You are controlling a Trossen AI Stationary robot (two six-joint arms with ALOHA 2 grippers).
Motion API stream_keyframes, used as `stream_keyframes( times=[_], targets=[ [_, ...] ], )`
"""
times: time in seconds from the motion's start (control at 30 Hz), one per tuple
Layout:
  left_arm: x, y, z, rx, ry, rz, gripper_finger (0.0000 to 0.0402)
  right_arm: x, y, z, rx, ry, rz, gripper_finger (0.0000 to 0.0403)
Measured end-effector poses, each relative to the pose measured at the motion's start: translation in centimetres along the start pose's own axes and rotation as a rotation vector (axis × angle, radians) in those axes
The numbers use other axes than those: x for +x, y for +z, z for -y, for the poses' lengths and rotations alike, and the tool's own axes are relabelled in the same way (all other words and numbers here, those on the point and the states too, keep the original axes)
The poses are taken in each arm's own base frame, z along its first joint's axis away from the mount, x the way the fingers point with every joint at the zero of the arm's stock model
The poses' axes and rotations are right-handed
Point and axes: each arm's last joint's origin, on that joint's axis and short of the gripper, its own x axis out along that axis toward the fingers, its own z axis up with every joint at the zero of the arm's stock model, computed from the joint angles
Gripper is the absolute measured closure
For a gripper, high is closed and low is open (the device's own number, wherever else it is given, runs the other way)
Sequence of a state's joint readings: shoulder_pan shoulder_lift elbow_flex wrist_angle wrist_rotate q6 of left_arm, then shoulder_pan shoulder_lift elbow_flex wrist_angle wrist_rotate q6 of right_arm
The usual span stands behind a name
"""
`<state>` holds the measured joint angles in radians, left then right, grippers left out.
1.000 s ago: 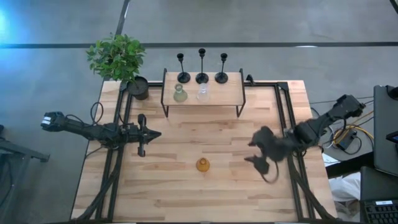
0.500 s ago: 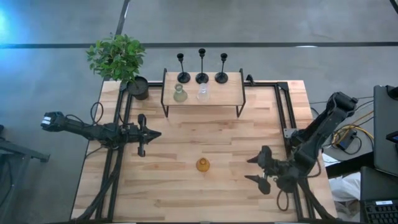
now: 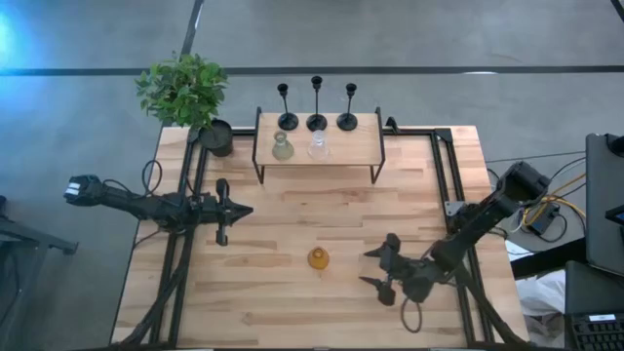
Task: Pick & Place candle stick holders
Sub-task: Put the orange candle holder on the shelf
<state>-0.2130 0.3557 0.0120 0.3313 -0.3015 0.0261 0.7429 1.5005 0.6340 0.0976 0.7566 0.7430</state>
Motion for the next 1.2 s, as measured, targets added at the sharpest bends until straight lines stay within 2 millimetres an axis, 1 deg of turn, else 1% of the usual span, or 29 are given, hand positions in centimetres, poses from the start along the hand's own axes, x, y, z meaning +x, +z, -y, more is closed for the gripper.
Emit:
stream_keyframes(
  times=[0.13,0.27,0.43,0.67,0.83,1.0,1.2],
  targets=[
    [0.0,0.0,0.0,0.001,0.000,-0.003,0.0376,2.3,-0.3,0.2,-0.028,-0.052,-0.003,0.0078],
    [0.0,-0.1,0.0,0.002,0.000,-0.006,0.0376,4.3,0.0,0.4,0.041,-0.051,0.037,0.0078],
    [0.0,-0.1,0.0,0.003,0.000,-0.012,0.0376,6.2,0.4,0.8,0.095,-0.047,0.069,0.0078],
    [0.0,-0.1,0.0,0.004,0.000,-0.013,0.0376,8.2,1.2,0.8,0.033,-0.046,0.043,0.0078],
    [0.0,-0.2,0.0,0.006,0.000,-0.019,0.0376,9.5,1.3,0.6,0.024,-0.027,0.012,0.0078],
    [0.0,-0.2,0.0,0.006,0.000,-0.019,0.0376,10.4,1.1,0.4,0.039,-0.024,0.024,0.0078],
    [0.0,-0.2,0.0,0.006,0.000,-0.019,0.0376,10.8,1.6,0.6,0.061,-0.025,0.044,0.0078]
  ],
)
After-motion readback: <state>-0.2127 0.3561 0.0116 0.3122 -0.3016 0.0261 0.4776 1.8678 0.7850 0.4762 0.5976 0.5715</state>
